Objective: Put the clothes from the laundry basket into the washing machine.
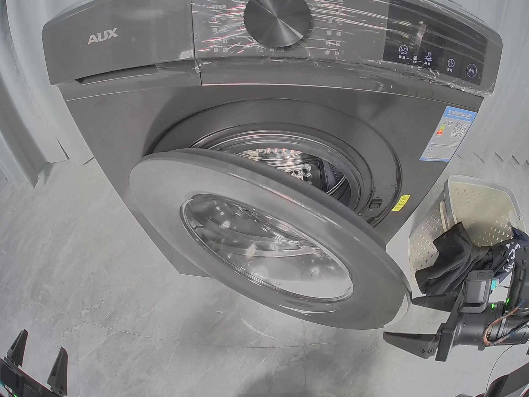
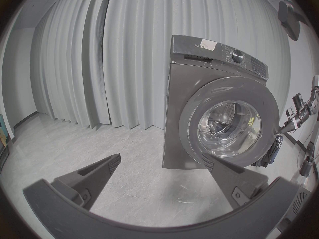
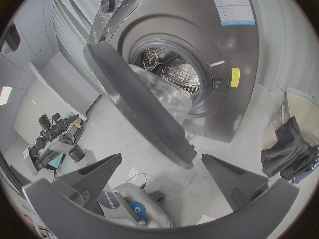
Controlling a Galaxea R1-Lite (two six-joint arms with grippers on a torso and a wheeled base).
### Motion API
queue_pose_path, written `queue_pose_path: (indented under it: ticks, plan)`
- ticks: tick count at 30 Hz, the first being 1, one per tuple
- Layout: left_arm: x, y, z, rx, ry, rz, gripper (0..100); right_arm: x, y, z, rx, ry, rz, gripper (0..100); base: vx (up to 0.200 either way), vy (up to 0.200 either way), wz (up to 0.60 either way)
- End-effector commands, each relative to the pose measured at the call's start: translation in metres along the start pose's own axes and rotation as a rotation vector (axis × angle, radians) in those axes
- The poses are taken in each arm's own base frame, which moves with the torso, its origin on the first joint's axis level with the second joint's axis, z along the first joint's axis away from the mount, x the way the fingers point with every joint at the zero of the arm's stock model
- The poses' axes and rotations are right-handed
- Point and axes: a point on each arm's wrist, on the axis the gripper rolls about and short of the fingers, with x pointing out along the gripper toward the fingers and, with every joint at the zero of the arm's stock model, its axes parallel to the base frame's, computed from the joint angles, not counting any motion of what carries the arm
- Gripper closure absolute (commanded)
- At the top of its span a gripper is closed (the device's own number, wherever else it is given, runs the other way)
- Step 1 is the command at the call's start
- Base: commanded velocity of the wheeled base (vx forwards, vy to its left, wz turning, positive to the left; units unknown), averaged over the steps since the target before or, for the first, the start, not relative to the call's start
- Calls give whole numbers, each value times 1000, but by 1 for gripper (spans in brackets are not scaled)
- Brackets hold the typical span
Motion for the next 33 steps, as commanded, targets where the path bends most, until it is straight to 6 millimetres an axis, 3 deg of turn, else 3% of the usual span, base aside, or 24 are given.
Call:
queue_pose_path:
  ticks: [1, 5, 16, 26, 33]
  plan:
    - [0, 0, -5, -1, 4, 1, 0, 17, 0, 16, 0, 1, 0, 0, 0, 0, 0]
    - [0, 0, -5, 0, 5, 1, 0, 24, 6, 16, -12, 24, 32, 0, 0, 0, 0]
    - [0, 0, -5, 0, 5, 1, 0, 19, 11, 2, -23, 60, 63, 0, 0, 0, 0]
    - [0, 0, -5, 0, 5, 1, 0, 0, 4, -24, -18, 96, 31, 0, 0, 0, 0]
    - [0, 0, -5, 0, 5, 1, 0, -4, -31, -26, 74, 84, -188, 0, 0, 0, 0]
